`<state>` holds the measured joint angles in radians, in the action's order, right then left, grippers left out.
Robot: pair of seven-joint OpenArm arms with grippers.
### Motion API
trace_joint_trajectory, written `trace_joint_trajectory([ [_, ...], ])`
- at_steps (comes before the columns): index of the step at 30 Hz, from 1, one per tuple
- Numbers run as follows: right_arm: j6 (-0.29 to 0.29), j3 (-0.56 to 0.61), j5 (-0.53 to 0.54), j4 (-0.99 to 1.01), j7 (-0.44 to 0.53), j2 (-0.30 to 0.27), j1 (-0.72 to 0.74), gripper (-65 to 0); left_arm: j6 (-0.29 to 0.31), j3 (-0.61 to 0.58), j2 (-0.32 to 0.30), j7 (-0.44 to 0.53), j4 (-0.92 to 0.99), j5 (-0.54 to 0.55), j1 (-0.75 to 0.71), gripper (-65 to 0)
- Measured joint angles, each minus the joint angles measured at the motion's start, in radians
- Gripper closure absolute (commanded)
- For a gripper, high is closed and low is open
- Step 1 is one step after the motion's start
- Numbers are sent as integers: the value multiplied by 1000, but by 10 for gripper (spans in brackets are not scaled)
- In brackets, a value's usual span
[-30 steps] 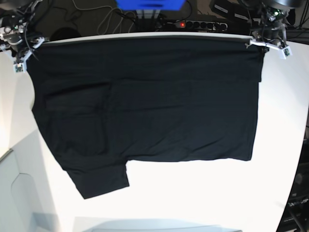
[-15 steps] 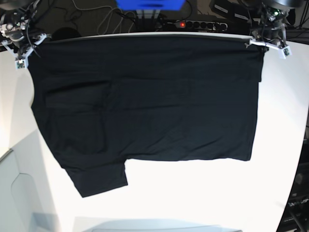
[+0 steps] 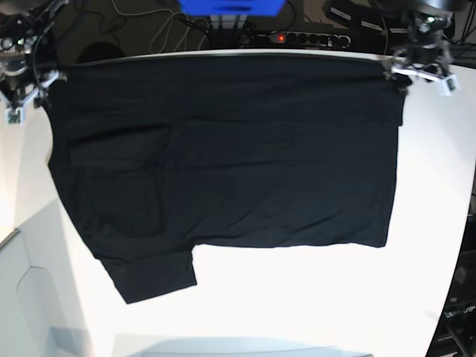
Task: Fold the T-shirt properly
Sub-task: 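Move both grippers to the shirt's side edges near the hem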
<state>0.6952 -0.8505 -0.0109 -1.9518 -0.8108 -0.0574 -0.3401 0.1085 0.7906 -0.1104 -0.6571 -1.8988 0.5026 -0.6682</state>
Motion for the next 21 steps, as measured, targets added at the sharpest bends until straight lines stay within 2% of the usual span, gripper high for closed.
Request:
trace_joint_trajectory([
  [5,0,9,-14,3,-18,-6,127,-299,-5,89,24,-16,-19,-3,125,-485],
  [11,0,183,-4,48,0,-9,340,-301,-4,98,12,-14,-12,-12,307,-484],
  [16,-1,303,-131,299,-1,-8,561,-302,-2,80,6,-11,42,-15,449,-482],
  [18,0,320,-146,466,15,-14,666,-302,4,24,-29,-18,108,-38,493,-482],
  [21,0,323,-138,716,126,-43,792,-302,-4,-72,-73,0,227,-95,572,-485],
])
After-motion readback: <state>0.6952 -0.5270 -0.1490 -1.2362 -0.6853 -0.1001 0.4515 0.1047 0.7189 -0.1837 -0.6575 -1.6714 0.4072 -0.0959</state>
